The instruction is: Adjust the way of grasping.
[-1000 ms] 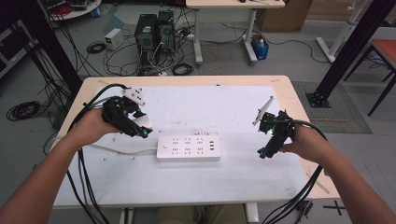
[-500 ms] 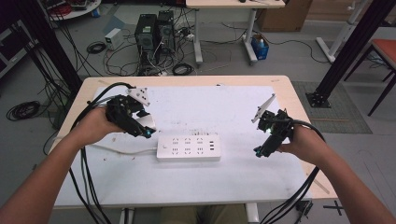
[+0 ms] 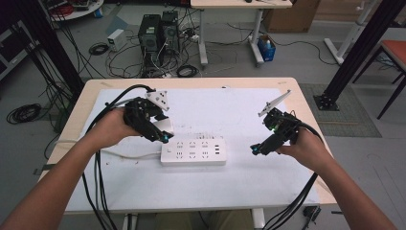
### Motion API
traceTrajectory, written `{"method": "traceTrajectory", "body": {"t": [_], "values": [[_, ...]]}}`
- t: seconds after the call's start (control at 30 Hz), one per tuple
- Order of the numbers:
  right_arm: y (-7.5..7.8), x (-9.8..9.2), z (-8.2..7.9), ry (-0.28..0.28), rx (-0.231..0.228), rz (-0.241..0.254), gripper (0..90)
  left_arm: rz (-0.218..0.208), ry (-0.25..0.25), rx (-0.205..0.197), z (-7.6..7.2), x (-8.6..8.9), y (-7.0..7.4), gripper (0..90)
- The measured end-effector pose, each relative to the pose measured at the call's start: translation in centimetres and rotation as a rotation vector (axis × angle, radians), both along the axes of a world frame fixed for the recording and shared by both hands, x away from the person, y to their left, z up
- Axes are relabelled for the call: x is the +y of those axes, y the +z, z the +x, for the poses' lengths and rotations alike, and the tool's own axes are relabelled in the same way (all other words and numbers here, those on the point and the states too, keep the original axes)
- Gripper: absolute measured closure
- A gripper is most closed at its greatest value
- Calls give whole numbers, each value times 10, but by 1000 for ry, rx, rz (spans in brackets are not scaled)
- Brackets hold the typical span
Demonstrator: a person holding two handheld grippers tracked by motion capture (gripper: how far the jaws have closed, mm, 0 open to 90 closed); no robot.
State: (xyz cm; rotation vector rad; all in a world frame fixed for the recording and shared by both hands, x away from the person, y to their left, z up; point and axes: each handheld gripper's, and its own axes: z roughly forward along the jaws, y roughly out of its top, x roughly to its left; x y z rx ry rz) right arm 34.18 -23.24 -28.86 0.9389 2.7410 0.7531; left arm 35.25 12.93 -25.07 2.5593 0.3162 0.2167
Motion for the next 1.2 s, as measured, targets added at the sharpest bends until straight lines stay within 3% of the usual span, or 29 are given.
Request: {"method": "traceTrajectory", "body": {"t": [0.13,0.23,0.37,0.5,0.67,0.8,1.2], "values": [[2,-1,-1,-38,8,99,23,18,53,-7,3,-9,-1,425],[2,0,-1,-64,22,173,23,12,42,-12,3,-18,-3,425],[3,1,-1,-89,73,299,23,9,12,-20,4,-31,-4,425],[2,5,0,-110,130,390,23,24,-17,-26,4,-43,-6,425],[0,10,3,-127,190,467,23,8,-42,-35,1,-55,-8,425],[-3,14,5,-136,238,525,23,-28,-60,-36,-2,-64,-10,425],[-9,24,13,-168,332,661,25,-100,-113,-48,-4,-77,-16,425]]}}
